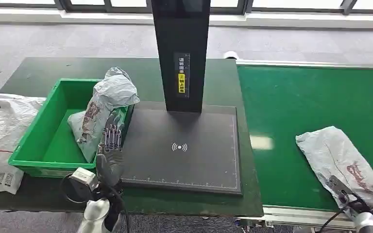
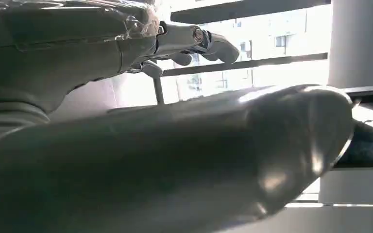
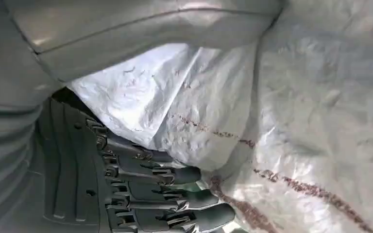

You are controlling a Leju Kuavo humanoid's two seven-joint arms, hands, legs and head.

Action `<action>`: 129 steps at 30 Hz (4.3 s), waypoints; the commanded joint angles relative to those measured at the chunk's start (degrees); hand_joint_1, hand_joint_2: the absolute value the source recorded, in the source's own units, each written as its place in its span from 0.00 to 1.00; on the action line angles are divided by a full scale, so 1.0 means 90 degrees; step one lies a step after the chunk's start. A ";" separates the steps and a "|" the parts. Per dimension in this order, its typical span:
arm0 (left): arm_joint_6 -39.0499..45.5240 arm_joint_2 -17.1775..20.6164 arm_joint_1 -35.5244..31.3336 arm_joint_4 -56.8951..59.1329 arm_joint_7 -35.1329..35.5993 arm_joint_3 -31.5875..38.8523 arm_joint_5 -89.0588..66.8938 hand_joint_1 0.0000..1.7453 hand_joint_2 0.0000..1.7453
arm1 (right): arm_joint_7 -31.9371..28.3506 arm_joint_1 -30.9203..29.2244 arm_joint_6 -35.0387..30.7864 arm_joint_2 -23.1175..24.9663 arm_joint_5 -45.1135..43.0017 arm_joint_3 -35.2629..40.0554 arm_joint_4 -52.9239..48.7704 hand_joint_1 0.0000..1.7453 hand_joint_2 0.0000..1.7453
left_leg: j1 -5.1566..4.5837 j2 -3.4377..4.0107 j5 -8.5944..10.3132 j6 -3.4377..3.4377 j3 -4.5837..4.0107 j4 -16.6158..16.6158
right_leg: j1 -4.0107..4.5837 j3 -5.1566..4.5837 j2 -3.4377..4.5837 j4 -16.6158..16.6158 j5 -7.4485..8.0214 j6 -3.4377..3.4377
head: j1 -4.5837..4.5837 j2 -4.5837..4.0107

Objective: Moved the parcel from conveyor to table for the left to box.

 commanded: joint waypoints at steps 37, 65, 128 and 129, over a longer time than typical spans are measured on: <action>0.0480 -0.0004 0.0817 -0.0747 0.0014 0.0460 -0.0001 0.00 0.00 | -0.4336 0.0352 -0.0680 0.1487 -0.6074 0.0651 -0.3715 1.00 1.00 | 0.0009 0.0022 0.0005 0.0000 -0.0027 -0.0023 | 0.0009 -0.0018 0.0023 -0.0021 0.0020 -0.0005 | 0.0000 0.0000; 0.0068 -0.0158 0.0242 -0.0492 0.0014 0.0599 0.0422 0.00 0.00 | -0.3756 -0.0399 -0.1811 0.2721 -0.4315 0.5181 -0.1489 1.00 1.00 | 0.0030 0.0022 0.0022 -0.0047 -0.0033 -0.0023 | 0.0030 -0.0042 0.0030 0.0013 0.0016 -0.0035 | 0.0000 0.0000; 0.0178 -0.0044 -0.0234 0.0326 0.0014 0.0122 0.0476 0.00 0.00 | -0.4336 0.1527 -0.2023 0.2428 -0.6527 0.4420 -0.4623 0.00 1.00 | 0.0018 0.0008 0.0022 -0.0048 -0.0046 -0.0025 | 0.0017 -0.0060 0.0016 0.0013 0.0013 -0.0034 | 0.0000 0.0000; 0.0178 -0.0044 -0.0234 0.0326 0.0014 0.0122 0.0476 0.00 0.00 | -0.4336 0.1527 -0.2023 0.2428 -0.6527 0.4420 -0.4623 0.00 1.00 | 0.0021 0.0008 0.0024 -0.0047 -0.0041 -0.0031 | 0.0020 -0.0053 0.0017 0.0004 0.0016 -0.0034 | 0.0000 0.0000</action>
